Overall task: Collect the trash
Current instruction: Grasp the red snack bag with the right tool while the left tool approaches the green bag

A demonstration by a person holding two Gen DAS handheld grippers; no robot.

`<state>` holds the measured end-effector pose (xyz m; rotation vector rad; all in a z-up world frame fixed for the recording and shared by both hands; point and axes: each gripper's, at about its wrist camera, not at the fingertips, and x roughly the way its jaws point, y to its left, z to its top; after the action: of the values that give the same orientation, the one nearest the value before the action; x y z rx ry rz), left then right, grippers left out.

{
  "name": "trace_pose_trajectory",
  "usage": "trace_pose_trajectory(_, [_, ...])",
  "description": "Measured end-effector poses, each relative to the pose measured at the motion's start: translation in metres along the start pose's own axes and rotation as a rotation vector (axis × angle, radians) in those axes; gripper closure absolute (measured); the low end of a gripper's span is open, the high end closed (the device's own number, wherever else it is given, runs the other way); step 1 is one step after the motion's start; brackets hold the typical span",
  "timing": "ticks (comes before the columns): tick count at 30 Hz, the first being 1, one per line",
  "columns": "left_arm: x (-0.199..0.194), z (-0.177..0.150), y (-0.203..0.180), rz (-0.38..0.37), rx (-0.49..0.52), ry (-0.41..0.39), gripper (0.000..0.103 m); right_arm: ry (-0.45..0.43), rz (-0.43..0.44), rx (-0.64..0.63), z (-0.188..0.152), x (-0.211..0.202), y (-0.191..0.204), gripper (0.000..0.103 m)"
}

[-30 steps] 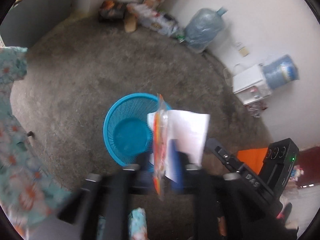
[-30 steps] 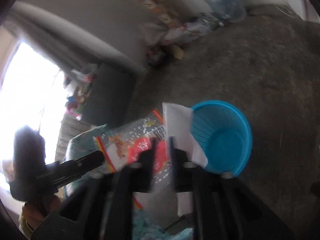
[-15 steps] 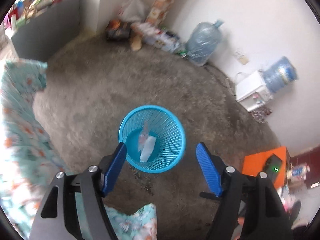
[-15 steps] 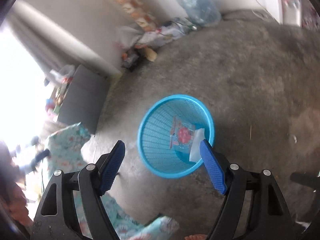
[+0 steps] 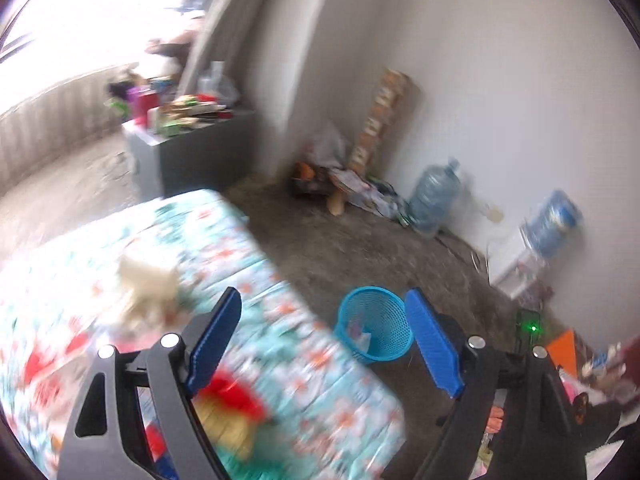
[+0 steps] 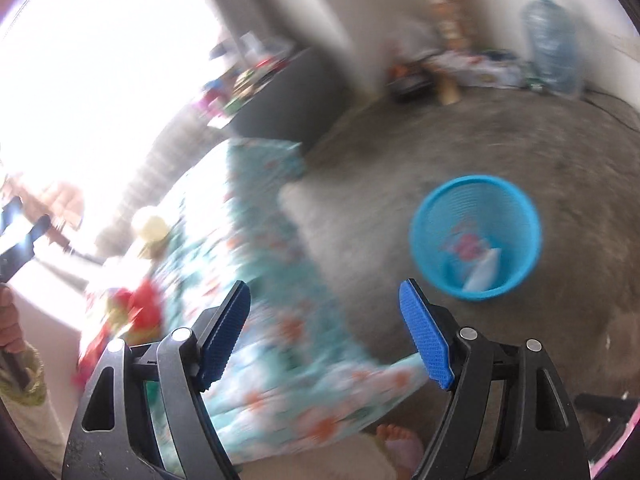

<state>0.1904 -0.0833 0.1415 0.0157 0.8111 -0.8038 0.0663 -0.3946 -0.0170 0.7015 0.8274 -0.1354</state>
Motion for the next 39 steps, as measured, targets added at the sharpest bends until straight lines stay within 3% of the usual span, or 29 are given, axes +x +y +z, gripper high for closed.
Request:
trace_pose_trajectory(6, [-0.045,-0.082,0.040,0.041,-0.095,-0.033,0.022,0.101,0.117,-0.084,-0.015,0.012,0.059,0.034])
trace_pose_trajectory(9, [-0.046,-0.118,0.049,0.007,-0.164,-0.013,0.022,0.152,0.191,-0.094,-0.023,0.019,0.082,0.036])
trace_pose_trajectory(13, [-0.040,-0.149,0.042,0.020,-0.154,-0.017,0.022,0.207,0.264,-0.084,-0.027,0.032,0.106,0.041])
trace_pose_trajectory(20, [-0.014,-0.175,0.028,0.014,-0.108,0.047,0.022,0.212,0.316,-0.158,-0.024,0.055,0.165,0.044])
trace_pose_trajectory(27, [-0.004,-0.179,0.033,0.015,-0.102,0.066,0.032,0.240,0.255,-0.311,-0.023,0.100,0.215,0.045])
trace_pose_trajectory(30, [0.000,-0.177,0.037,0.015,-0.107,0.074,0.038,0.252,0.198,-0.364,-0.026,0.117,0.228,0.063])
trace_pose_trajectory(32, [0.002,-0.178,0.038,0.014,-0.109,0.083,0.042,0.264,0.179,-0.366,-0.028,0.121,0.227,0.085])
trace_pose_trajectory(35, [0.004,-0.180,0.040,0.023,-0.106,0.096,0.044,0.257,0.178,-0.361,-0.029,0.117,0.226,0.094])
trace_pose_trajectory(39, [0.010,-0.181,0.040,0.032,-0.104,0.129,0.044,0.256,0.178,-0.337,-0.027,0.108,0.222,0.096])
